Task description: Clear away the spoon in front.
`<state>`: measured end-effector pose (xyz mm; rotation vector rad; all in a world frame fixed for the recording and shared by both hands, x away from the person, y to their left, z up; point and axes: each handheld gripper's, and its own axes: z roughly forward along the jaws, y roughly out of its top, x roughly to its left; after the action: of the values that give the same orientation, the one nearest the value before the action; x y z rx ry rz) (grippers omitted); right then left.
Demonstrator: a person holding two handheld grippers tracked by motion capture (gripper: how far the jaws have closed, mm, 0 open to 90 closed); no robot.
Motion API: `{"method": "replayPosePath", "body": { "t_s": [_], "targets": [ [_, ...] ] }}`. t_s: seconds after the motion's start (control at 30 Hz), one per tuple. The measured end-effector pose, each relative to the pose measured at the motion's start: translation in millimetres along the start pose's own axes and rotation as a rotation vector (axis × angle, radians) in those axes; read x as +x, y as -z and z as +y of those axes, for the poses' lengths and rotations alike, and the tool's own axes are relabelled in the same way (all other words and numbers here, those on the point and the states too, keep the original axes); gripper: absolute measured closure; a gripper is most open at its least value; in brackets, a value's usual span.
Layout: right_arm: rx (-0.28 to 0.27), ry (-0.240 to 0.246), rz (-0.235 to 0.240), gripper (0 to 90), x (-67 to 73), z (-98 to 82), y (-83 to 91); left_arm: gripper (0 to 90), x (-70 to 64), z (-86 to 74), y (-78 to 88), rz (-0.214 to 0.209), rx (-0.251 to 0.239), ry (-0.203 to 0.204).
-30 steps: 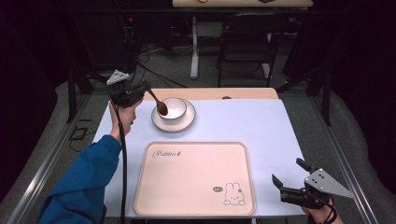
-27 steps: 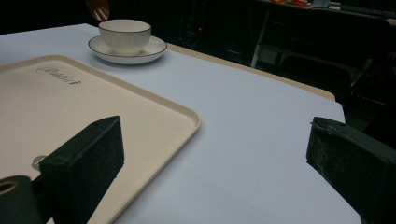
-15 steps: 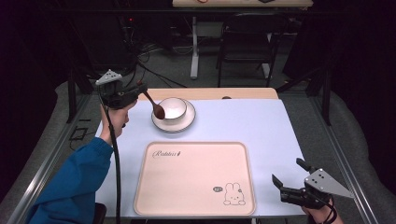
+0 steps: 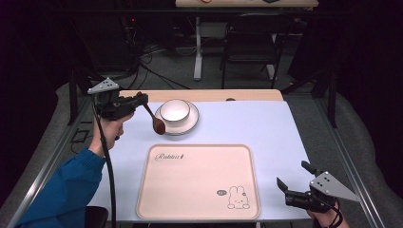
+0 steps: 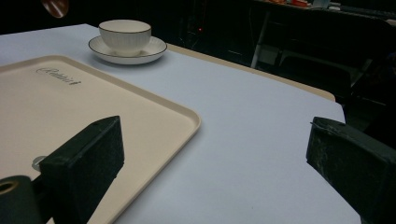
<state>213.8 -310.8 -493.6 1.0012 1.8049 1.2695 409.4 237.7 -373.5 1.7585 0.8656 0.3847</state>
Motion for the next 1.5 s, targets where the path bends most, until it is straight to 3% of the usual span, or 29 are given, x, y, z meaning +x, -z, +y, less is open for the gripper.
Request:
{"method": "replayPosePath", "body": {
  "t_s": [0.17,0.4,0.8,1.13,1.5],
  "targets": [
    [0.002,-0.001,0.001,3.4,-0.1,0.1,-0.4,84.5,-4.7,-3.6,9.2,-0.044,0.024,0.015],
    [0.008,-0.002,0.002,3.5,-0.2,0.3,-1.3,84.5,-14.3,-9.3,20.4,-0.09,0.083,0.006],
    [0.006,-0.003,0.0,3.5,-0.5,0.3,-1.3,84.5,-23.0,-27.5,27.5,-0.169,0.17,0.019],
    [0.002,-0.002,0.001,3.5,0.0,0.4,-0.8,84.5,-28.9,-39.6,28.5,-0.214,0.223,0.026],
    [0.005,-0.002,0.001,3.5,-0.2,0.5,-1.3,84.5,-26.6,-55.6,30.0,-0.242,0.288,0.059]
  ]
}}
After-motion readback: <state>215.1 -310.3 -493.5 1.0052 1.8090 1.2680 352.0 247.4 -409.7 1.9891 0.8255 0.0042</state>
